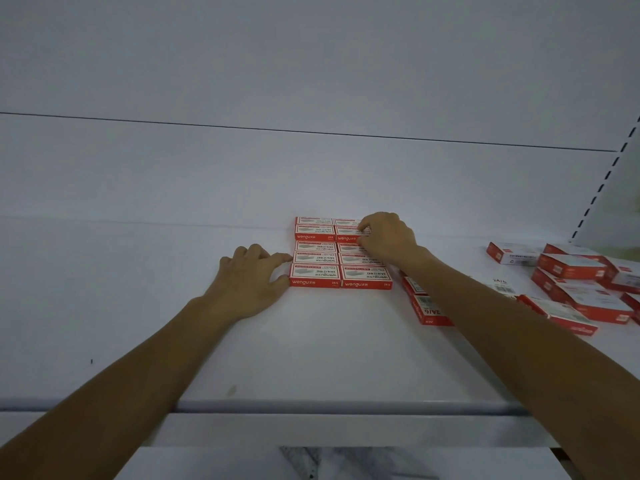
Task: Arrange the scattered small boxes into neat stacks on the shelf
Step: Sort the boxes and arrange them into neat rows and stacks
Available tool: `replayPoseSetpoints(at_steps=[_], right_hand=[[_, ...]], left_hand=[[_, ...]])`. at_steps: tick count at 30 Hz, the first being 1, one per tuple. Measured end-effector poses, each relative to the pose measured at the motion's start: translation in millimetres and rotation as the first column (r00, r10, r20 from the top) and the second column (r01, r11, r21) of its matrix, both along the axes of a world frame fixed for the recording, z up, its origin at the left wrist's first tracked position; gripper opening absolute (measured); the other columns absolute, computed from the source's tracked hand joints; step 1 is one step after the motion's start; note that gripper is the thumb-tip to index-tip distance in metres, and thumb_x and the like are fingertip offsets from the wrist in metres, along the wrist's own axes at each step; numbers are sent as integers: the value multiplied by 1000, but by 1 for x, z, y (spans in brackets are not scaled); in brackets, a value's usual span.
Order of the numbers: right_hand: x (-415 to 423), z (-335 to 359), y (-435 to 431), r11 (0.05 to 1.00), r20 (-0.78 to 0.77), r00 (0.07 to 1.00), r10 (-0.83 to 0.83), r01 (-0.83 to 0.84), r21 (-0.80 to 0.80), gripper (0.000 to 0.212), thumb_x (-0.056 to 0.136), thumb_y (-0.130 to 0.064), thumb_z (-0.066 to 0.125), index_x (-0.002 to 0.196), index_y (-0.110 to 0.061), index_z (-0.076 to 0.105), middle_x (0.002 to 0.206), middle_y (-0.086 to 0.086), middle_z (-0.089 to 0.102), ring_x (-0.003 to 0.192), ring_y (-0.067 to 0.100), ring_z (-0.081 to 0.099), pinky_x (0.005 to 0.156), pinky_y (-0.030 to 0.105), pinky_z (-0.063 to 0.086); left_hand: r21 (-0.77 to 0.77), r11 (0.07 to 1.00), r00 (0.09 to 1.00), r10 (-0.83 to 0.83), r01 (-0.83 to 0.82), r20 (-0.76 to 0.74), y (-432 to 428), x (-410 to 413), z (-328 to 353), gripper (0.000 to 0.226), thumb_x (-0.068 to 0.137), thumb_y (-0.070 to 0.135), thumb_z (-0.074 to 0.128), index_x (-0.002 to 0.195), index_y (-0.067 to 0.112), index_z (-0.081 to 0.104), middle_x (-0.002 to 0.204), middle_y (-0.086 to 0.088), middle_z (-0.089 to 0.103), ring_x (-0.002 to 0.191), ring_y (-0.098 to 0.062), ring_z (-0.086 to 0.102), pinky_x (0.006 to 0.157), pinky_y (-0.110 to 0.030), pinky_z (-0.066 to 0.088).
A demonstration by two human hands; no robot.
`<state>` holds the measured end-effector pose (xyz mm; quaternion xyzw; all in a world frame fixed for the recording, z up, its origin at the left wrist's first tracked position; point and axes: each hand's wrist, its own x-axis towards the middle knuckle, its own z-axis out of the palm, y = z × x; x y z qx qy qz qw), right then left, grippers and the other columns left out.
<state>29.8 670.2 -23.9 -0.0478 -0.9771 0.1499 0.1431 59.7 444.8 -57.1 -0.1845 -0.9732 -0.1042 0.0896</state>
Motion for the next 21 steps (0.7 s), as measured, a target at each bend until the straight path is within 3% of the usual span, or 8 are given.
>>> replayPoseSetpoints(at_steps=[10,15,21], right_hand=[[-4,0,2,997,15,999,-32,33,-67,23,86,-21,57,107,-17,66,111,2,65,95,20,62,71,28,45],[1,0,2,998,40,999,-20,22,-57,34,87,-27,56,120,-19,56,123,4,58,114,23,52,86,35,43],[24,13,15,996,-48,998,38,-42,-79,44,89,-30,57,129,-14,50,133,5,52,121,23,49,97,35,41]], left_hand=[[11,1000,1000,12,-12,-7,0,3,1,46,93,48,36,137,32,36,131,-3,44,123,-21,38,101,-38,30],[63,997,999,34,-34,4,1,6,3,45,92,44,42,133,25,41,132,-3,46,123,-23,39,102,-38,30],[188,982,996,-7,24,-91,9,19,17,38,91,26,49,128,17,48,131,-7,51,119,-25,45,101,-38,35]])
